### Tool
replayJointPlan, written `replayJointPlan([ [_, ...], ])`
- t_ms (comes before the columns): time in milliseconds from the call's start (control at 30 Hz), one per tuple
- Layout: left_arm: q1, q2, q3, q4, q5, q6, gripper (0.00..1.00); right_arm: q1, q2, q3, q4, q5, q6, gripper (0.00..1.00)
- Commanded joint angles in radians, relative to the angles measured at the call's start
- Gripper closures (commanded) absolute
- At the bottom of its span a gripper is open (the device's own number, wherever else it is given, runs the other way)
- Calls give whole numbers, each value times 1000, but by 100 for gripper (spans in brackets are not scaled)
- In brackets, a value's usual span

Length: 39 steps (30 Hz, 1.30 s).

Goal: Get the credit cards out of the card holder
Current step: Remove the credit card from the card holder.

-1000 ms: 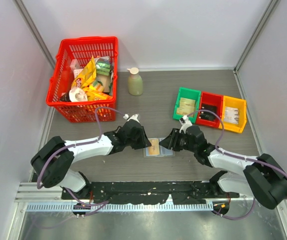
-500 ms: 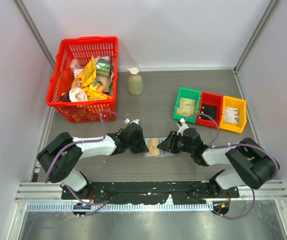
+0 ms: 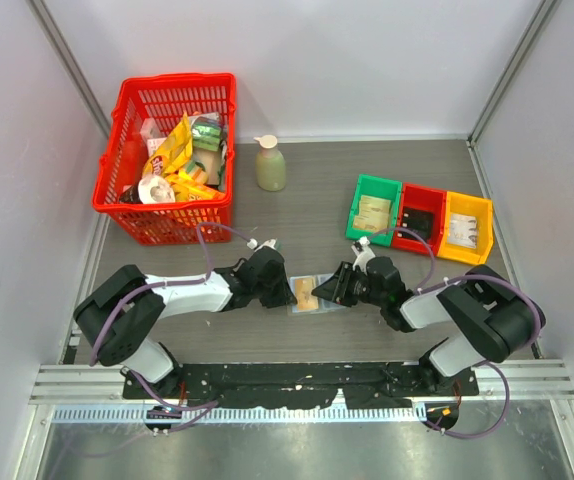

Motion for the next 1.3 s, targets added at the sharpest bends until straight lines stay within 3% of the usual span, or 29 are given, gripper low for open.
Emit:
replayJointPlan([
  [0, -6, 10, -27, -40, -27, 4, 100, 1, 17, -6, 121, -40, 11, 74],
  [433, -6, 18, -40, -37, -21, -2, 100, -13, 157, -32, 220, -45, 37, 69],
  [567, -6, 12, -40, -47, -24, 1, 100, -42, 129, -58, 200, -22, 37, 69],
  [700, -6, 15, -36, -52, -23, 4, 100, -42, 134, -26, 174, -88, 14, 69],
  [867, -6, 24, -27, -57, -16, 10, 100, -40, 224, -7, 273, -175, 39, 69],
  [1033, -6, 24, -21, -76, -21, 13, 100, -42, 298, -24, 431, -211, 109, 76],
  [1267, -6, 27, -17, -119, -30, 15, 100, -65, 255, -47, 407, -206, 97, 86],
])
